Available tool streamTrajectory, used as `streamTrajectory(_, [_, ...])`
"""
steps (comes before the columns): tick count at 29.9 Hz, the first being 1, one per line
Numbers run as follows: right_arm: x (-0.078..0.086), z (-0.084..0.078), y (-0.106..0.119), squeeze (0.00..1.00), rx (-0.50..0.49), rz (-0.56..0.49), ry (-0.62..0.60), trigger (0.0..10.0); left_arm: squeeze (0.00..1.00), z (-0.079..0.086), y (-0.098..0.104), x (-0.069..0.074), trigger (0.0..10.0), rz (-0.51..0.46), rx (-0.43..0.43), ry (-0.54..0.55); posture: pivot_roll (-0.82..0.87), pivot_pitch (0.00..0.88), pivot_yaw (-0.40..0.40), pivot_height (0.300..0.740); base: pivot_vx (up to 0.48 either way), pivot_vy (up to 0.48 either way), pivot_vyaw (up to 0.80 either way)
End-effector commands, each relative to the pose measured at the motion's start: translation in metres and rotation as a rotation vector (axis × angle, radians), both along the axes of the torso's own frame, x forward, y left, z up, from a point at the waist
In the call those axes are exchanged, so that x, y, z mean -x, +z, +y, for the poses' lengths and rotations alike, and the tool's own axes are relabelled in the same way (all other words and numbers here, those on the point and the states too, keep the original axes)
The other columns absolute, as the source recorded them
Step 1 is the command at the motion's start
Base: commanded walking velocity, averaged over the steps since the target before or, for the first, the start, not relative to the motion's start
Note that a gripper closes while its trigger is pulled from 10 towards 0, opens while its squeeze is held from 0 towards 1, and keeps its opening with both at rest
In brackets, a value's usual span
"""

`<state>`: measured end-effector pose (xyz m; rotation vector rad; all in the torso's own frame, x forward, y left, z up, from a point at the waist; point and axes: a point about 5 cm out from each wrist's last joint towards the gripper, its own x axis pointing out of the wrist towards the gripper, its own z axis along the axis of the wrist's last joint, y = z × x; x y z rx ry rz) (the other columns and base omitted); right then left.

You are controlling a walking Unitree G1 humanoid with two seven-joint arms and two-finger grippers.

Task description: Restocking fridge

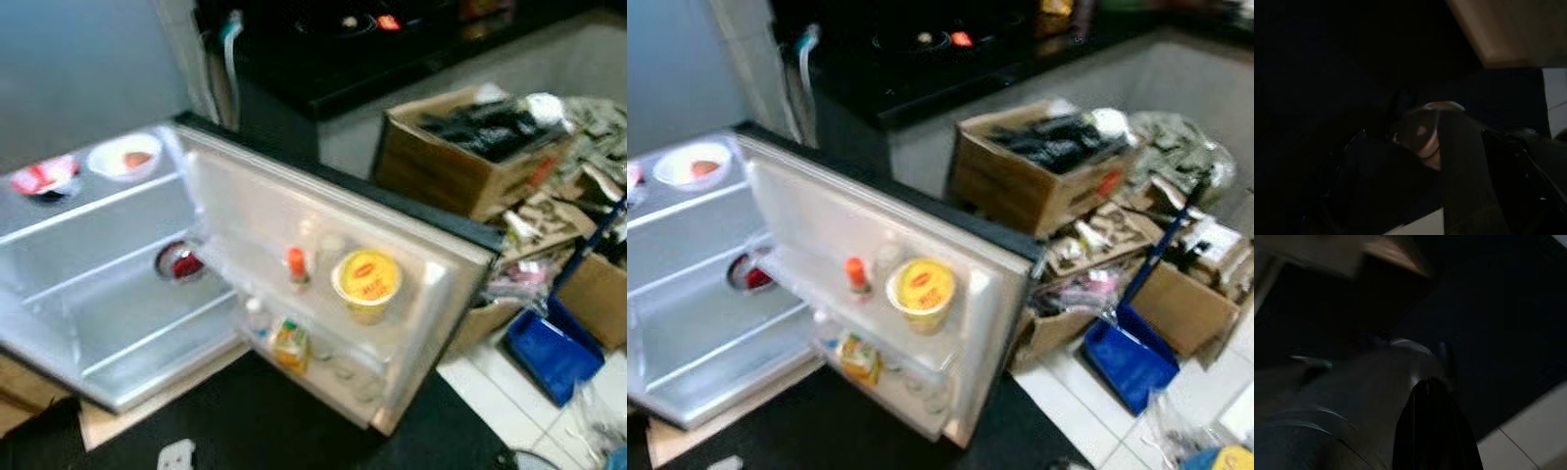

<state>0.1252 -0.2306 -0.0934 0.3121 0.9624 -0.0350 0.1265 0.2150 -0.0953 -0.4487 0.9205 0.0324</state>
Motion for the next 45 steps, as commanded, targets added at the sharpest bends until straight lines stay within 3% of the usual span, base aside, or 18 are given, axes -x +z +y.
streamTrajectory(1, [0.0095,-0.0039,-0.0022,0.00,0.005,0.026,-0.014,10.0,0.00,-0.0022,-0.0046,0.0126,10.0,0.043,0.003,-0.006,-0.08,0.120,-0.002,0.740,0.000,0.000,0.77])
streamTrajectory(10, [0.0102,-0.0074,-0.0028,0.00,0.041,0.047,-0.057,10.0,0.00,-0.0040,-0.0048,0.0134,10.0,0.045,0.018,-0.031,-0.08,0.120,-0.002,0.740,0.000,0.000,0.44])
streamTrajectory(19, [0.0101,-0.0064,-0.0028,0.00,0.031,0.041,-0.057,10.0,0.00,-0.0055,-0.0050,0.0139,10.0,0.050,0.026,-0.055,-0.09,0.120,-0.002,0.740,0.000,-0.476,0.00])
streamTrajectory(26, [0.0088,-0.0062,-0.0026,0.00,0.034,0.040,-0.057,10.0,0.00,0.0014,-0.0058,0.0146,10.0,0.086,-0.046,-0.035,-0.09,0.116,-0.001,0.740,0.000,-0.067,0.00])
streamTrajectory(34, [0.0084,-0.0061,-0.0026,0.00,0.034,0.040,-0.060,10.0,0.00,0.0003,-0.0067,0.0148,10.0,0.106,-0.033,-0.008,-0.09,0.113,0.001,0.740,0.000,0.000,0.00])
streamTrajectory(45, [0.0092,-0.0053,-0.0030,0.00,0.030,0.041,-0.068,10.0,0.00,-0.0007,-0.0070,0.0146,10.0,0.112,-0.029,-0.006,-0.09,0.117,0.003,0.740,-0.351,0.000,0.00])
